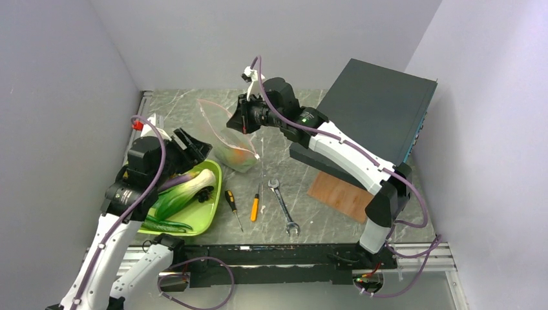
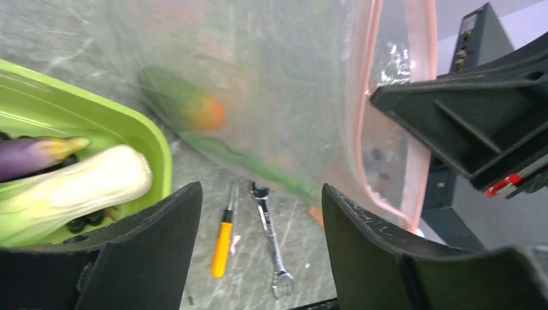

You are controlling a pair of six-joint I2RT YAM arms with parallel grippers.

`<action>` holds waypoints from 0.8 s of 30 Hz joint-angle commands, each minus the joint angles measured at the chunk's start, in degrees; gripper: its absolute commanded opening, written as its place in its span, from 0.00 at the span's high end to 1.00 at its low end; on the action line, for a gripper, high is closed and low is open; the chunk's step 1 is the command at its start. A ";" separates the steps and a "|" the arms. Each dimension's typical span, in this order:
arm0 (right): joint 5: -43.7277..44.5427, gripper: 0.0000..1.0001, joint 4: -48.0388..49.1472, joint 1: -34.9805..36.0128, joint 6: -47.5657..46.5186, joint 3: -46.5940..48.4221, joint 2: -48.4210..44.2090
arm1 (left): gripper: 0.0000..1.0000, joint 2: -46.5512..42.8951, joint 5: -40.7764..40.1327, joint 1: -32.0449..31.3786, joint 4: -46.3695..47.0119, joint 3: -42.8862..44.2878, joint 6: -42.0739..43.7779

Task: Place the food in the zip-top bag and seal the zipper
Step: Pick up the fake fruit from the bin.

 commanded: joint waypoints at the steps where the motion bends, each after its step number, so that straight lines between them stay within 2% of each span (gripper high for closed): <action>1: 4.46 1.00 -0.28 -0.11 -3.66 3.18 -1.51 | 0.23 -1.58 -8.31 -0.06 -7.15 3.68 12.23; 5: 5.74 1.00 -0.54 -0.03 -4.90 2.77 -2.17 | 0.13 0.42 -16.59 -0.06 -16.25 3.66 16.82; 8: 6.00 1.00 -0.30 -0.11 -5.19 2.00 -2.24 | 0.10 1.72 -22.08 0.42 -19.60 1.07 14.74; 10: 5.84 1.00 -0.08 -0.02 -5.16 1.36 -2.30 | 0.10 1.93 -21.50 1.70 -18.47 -1.50 13.52; 14: 5.75 1.00 -0.20 -0.07 -5.14 0.63 -2.45 | 0.11 2.97 -15.24 6.49 -14.45 -6.42 9.08; 18: 6.42 1.00 0.24 0.03 -5.33 -0.16 -3.22 | 0.27 1.71 -7.58 7.41 -10.42 -13.46 -1.65; 22: 6.13 1.00 1.19 -0.03 -4.92 -1.06 -3.81 | 0.50 -7.39 -2.69 7.41 1.33 -29.07 -12.34; 24: 5.52 1.00 1.38 0.01 -4.80 -1.15 -3.64 | 0.52 -11.76 -2.21 7.36 6.74 -34.43 -14.81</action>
